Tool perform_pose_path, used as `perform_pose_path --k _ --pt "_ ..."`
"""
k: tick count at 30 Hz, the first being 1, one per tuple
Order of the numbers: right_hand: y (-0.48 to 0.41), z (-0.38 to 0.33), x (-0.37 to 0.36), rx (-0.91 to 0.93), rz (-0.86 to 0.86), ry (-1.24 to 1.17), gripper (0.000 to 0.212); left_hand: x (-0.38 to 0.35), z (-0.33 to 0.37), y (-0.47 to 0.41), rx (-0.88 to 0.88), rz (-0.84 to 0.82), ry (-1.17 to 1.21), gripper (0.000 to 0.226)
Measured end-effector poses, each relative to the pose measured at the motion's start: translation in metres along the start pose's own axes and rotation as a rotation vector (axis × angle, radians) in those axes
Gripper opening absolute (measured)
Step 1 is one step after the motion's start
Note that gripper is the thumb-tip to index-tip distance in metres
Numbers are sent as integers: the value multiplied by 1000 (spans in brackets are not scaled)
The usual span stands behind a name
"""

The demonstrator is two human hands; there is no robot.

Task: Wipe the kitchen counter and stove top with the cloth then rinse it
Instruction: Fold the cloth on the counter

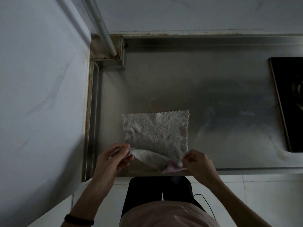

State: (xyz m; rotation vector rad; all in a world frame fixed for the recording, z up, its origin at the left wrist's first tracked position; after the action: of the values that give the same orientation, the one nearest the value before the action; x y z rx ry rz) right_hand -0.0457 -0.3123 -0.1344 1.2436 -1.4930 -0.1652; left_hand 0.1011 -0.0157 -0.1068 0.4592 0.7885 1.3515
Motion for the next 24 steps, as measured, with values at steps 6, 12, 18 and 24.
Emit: perform_pose_path --k 6,12,18,24 --pt "-8 -38 -14 225 -137 406 38 -12 7 -13 -14 -2 10 15" --pt "-17 -46 -11 270 -125 401 24 -19 13 -20 -41 32 67 14" --pt "-19 -49 46 316 105 128 13 -17 17 -37 -40 65 226 20" --pt "-27 -54 71 333 240 164 8 -30 32 -51 -154 33 -153 45"
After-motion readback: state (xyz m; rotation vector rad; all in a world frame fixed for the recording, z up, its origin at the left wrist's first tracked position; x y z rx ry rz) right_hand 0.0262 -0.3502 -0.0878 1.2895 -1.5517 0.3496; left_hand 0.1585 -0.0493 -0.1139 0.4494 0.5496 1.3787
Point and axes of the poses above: each hand's wrist, its own y-axis away from the middle knuckle, its own x-axis out of the back of the hand, z = x × y, the point moved 9 cm from there along -y, towards the middle knuckle, and after that the axes turned 12 degrees about y, right-handed, at the moved point
